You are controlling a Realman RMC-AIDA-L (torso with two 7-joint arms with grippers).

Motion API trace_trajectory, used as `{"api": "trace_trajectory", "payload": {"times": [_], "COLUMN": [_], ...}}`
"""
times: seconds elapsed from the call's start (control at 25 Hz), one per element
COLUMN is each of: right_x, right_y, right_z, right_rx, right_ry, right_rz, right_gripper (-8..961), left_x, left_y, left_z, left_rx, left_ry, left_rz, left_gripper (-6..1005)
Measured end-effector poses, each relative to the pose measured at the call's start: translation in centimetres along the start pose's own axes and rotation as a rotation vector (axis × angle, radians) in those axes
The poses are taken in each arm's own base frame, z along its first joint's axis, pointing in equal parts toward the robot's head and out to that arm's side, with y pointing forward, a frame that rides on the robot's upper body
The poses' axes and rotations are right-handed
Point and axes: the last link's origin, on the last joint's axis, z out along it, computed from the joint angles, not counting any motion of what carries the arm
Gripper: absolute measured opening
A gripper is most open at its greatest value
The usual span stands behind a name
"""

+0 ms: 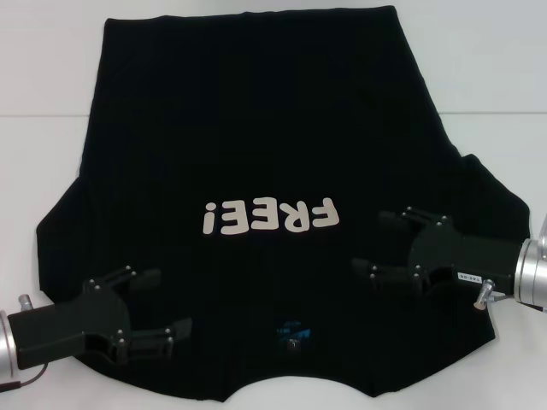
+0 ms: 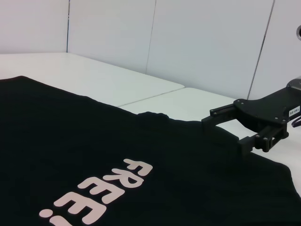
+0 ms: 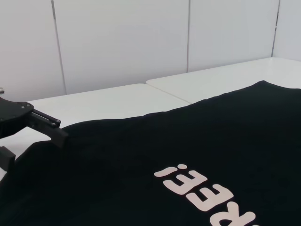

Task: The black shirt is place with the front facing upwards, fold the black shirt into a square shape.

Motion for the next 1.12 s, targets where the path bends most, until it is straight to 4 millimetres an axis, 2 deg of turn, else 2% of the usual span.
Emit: {"api": "trace_trajectory", "payload": {"times": [0.2, 0.44, 0.68, 0.72, 0.76, 0.92, 1.12], "right_x": [0.0, 0.0, 0.0, 0.0, 0.0, 0.1, 0.3], "right_y": [0.0, -0.1, -0.1, -0.1, -0.1, 0.0, 0.2], "right_z": [0.0, -0.1, -0.1, 0.0, 0.0, 0.0, 0.0], "right_rx": [0.003, 0.008, 0.005, 0.005, 0.004, 0.002, -0.005], "right_ry": [-0.002, -0.004, -0.005, -0.005, -0.005, -0.004, 0.000], "right_rz": [0.001, 0.004, 0.006, 0.007, 0.009, 0.015, 0.023], "right_gripper": [942, 941, 941, 941, 941, 941, 942], "left_x": [0.0, 0.8, 0.7, 1.2, 1.2, 3.2, 5.0], "left_y": [0.0, -0.8, -0.8, -1.6, -1.6, -4.4, -7.5], "left_z": [0.0, -0.6, -0.9, -1.7, -1.8, -4.6, -7.2], "left_rx": [0.002, 0.014, 0.013, 0.026, 0.027, 0.050, 0.138], "left_ry": [0.004, 0.026, 0.024, 0.033, 0.033, 0.013, -0.080], "left_rz": [-0.009, -0.191, -0.200, -0.313, -0.322, -0.659, -0.930], "left_gripper": [957, 949, 941, 940, 939, 934, 927]}}
